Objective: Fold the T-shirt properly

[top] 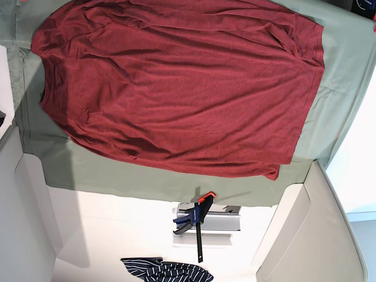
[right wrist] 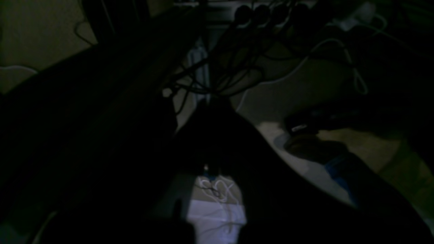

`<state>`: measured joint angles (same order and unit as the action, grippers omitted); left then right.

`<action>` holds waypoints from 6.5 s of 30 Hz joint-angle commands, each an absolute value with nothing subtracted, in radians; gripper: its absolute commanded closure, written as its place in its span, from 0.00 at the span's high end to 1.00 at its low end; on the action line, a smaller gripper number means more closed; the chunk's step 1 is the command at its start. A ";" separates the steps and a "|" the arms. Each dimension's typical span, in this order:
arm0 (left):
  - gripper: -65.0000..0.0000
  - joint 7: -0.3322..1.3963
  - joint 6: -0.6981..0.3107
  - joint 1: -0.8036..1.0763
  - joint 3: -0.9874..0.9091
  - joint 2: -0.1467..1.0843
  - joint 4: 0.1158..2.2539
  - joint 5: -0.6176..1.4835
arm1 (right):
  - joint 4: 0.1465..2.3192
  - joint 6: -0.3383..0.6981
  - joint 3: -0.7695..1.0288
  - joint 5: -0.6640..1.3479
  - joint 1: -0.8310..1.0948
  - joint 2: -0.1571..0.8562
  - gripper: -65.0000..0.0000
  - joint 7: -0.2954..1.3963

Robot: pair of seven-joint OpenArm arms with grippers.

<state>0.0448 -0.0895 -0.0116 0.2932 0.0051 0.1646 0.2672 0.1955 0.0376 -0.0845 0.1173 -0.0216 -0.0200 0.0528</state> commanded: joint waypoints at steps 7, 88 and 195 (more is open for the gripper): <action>0.04 0.042 -0.086 -0.017 0.294 0.000 0.171 0.270 | 0.201 0.036 -0.082 0.109 -0.022 -0.025 0.00 0.049; 0.09 0.392 0.011 1.103 0.096 0.418 1.921 0.022 | 1.785 -0.080 -0.071 -0.183 1.027 0.349 0.00 0.135; 0.09 0.401 -0.176 1.084 0.096 0.462 2.252 -0.540 | 1.927 0.207 -0.478 -0.672 0.438 0.582 0.51 0.348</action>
<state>0.4076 -0.1886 1.0691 0.0978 0.4599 2.2353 -0.5323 1.9240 0.2123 -0.4820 -0.6662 0.4374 0.5732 0.3340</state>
